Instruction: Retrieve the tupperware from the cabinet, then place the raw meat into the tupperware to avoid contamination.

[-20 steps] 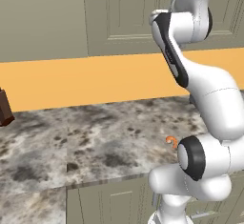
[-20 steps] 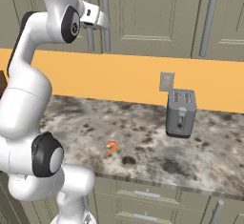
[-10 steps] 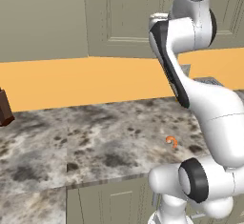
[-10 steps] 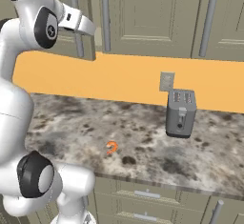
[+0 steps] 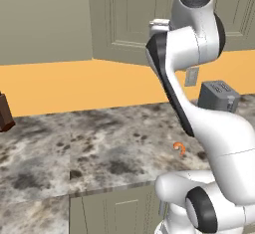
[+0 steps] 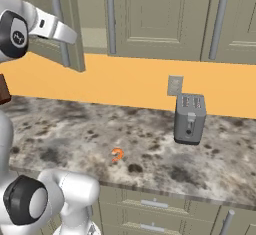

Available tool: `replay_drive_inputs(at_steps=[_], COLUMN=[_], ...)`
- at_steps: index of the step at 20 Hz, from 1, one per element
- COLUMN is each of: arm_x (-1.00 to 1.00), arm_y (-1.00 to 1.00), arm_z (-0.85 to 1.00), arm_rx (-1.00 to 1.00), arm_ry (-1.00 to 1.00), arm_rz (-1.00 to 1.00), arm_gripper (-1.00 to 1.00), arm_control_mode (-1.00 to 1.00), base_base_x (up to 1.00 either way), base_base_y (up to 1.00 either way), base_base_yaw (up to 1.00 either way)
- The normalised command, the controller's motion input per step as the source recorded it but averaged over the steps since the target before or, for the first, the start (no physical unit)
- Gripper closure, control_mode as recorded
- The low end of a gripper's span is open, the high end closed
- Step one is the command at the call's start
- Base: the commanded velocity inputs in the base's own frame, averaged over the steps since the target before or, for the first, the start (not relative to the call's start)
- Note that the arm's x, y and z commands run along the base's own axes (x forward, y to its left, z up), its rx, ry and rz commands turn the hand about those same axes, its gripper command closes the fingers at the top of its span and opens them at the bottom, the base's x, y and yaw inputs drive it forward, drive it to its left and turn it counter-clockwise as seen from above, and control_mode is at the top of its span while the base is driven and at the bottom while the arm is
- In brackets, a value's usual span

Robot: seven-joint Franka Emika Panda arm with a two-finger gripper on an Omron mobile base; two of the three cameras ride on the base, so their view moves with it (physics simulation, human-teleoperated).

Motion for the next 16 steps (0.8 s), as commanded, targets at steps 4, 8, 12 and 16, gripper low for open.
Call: replay_drive_inputs(at_steps=[4, 8, 12, 16], arm_x=[-0.27, -0.3, -0.54, -0.41], arm_y=[0.22, 0.0, -0.09, -0.41], arm_z=[0.0, 0.0, 0.25, 0.36], arm_rx=[0.0, 0.0, 0.11, 0.33], arm_ry=[0.0, -0.02, -0.07, -0.05], arm_rz=[-0.07, -0.04, -0.06, 0.0], arm_gripper=[-1.0, -1.0, -1.0, -1.0], arm_control_mode=[-1.0, -1.0, -1.0, -1.0], base_base_x=[0.0, 0.0, 0.0, 0.0], base_base_y=[0.0, 0.0, 0.0, 0.0], base_base_yaw=[0.0, 0.0, 0.0, 0.0])
